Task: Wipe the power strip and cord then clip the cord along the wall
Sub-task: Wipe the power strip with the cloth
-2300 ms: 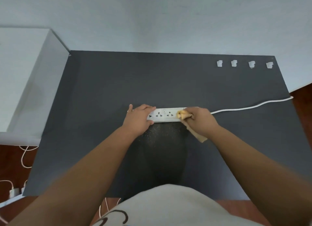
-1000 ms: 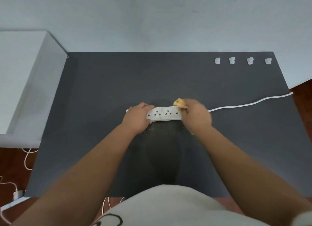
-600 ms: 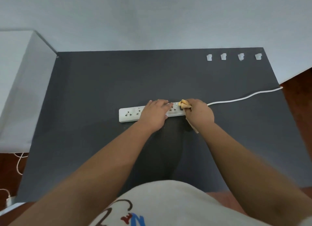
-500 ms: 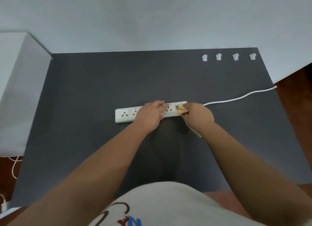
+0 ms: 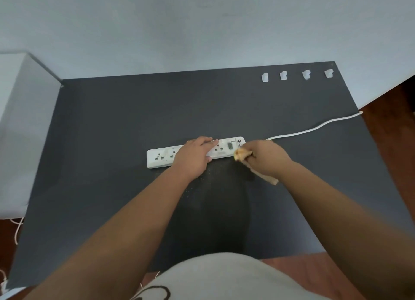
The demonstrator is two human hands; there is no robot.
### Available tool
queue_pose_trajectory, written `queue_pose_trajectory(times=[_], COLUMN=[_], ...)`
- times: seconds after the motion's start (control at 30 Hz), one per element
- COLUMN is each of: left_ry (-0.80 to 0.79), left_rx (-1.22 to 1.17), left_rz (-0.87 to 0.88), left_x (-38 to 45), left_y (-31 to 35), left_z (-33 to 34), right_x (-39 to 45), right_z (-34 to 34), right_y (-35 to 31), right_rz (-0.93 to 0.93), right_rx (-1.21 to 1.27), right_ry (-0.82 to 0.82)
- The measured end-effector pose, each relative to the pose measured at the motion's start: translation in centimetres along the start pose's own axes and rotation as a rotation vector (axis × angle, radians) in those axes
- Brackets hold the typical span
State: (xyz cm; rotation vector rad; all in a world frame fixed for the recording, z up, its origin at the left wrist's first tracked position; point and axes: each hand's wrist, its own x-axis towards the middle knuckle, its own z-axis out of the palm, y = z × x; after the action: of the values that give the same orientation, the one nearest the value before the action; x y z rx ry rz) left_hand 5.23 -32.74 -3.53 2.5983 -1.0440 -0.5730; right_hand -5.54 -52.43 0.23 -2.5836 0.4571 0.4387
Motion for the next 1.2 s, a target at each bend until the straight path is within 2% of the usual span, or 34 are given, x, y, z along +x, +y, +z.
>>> queue_pose_trajectory(times=[0.1,0.27,0.4,0.5,0.63,0.67,0.77,0.8,0.87,0.93,1.03,1.1,1.2], left_ry=[0.002,-0.005,-0.002,0.001,0.010,0.010,0.005,0.003,-0.004,0.001,-0.004,-0.011,0.004], left_rx=[-0.005,-0.029,-0.066,-0.072,-0.086,-0.088,-0.071,-0.070,-0.067,-0.066,-0.079,-0.084,-0.086], left_rz=[-0.018,-0.054,-0.065,-0.066,-0.064,-0.060,-0.062,-0.063,-0.061,-0.058,-0.066,-0.069,-0.071], left_x=[-0.1,-0.1,-0.1,-0.2,-0.2,-0.2,-0.3,-0.3,-0.3,-0.3,-0.3,-0.4,-0.4], left_y=[0.2,0.4,0.4,0.6,0.6,0.6,0.6,0.6,0.6,0.5,0.5,0.6,0.5], left_z=[0.0,0.0,0.0,0.0,-0.2,-0.3,-0.3,-0.2,-0.1,-0.2,-0.1,-0.1,-0.2], right_x=[1.3,0.4,-0.4,0.1,-0.6,-0.7,0.0,0.0,-0.7,-1.3,-1.3,-1.4,-1.9], right_z=[0.0,2.3,2.0,2.5,4.5,4.4,3.4,3.4,3.7,4.0,3.2,3.6,5.0], right_y=[0.7,1.6,2.9,0.6,-2.3,-2.4,-1.2,-0.8,-0.8,-0.5,0.9,1.4,0.3], right_rz=[0.138,0.279,0.422,0.296,-0.033,-0.052,0.141,0.137,-0.020,-0.119,0.068,0.181,0.168], right_rx=[0.216,0.237,0.337,0.376,0.238,0.221,0.330,0.292,0.182,0.168,0.209,0.161,0.204], right_ry=[0.269,0.175,0.383,0.357,0.131,0.171,0.409,0.384,0.217,0.190,0.345,0.343,0.316])
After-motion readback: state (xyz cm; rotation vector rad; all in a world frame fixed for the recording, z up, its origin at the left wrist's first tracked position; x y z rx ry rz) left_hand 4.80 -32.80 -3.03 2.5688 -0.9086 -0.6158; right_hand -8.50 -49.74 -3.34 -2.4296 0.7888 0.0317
